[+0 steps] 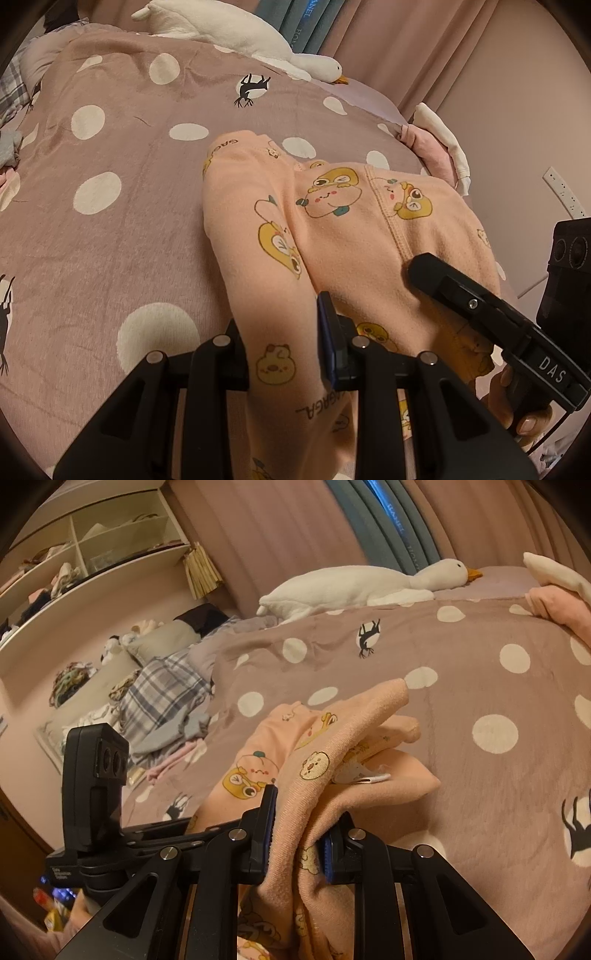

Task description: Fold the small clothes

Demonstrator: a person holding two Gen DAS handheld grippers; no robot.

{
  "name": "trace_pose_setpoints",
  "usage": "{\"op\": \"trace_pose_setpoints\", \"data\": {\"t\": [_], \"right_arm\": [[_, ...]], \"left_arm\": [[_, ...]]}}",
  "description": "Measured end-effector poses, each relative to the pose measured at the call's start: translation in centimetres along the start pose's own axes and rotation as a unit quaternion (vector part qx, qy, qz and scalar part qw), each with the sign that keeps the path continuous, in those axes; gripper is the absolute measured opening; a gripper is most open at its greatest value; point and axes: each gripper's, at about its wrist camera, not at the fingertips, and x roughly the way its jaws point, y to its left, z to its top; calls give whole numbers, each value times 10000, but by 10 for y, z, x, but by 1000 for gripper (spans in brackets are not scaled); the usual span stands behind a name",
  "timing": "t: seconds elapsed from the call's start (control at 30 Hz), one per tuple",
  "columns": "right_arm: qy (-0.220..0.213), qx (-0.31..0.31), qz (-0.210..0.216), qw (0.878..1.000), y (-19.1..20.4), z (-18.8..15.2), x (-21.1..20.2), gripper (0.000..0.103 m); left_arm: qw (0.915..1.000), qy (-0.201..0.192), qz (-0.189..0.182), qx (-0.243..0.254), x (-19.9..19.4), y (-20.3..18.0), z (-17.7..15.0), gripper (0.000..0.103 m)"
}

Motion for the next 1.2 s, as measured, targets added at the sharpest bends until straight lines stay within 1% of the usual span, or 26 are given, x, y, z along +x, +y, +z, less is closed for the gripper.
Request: {"op": "trace_pose_setpoints", "data": {"t": [0.4, 0.77, 1.07, 1.2], "right_arm": [[85, -6, -35, 10000, -11, 6, 14, 22], [263, 111, -59, 9996, -20, 4, 29, 22], [545, 383, -149, 9977, -36, -3, 40, 23], [615, 507, -185, 9966, -43, -6, 41, 23]], "left_arm": [[9999, 115, 72, -65, 19, 9, 7, 26], [9993, 285, 203, -129, 33, 16, 4, 26], [9981, 488, 366, -125, 42, 20, 0, 28], [9976, 527, 445, -102, 44, 21, -1, 31]]}}
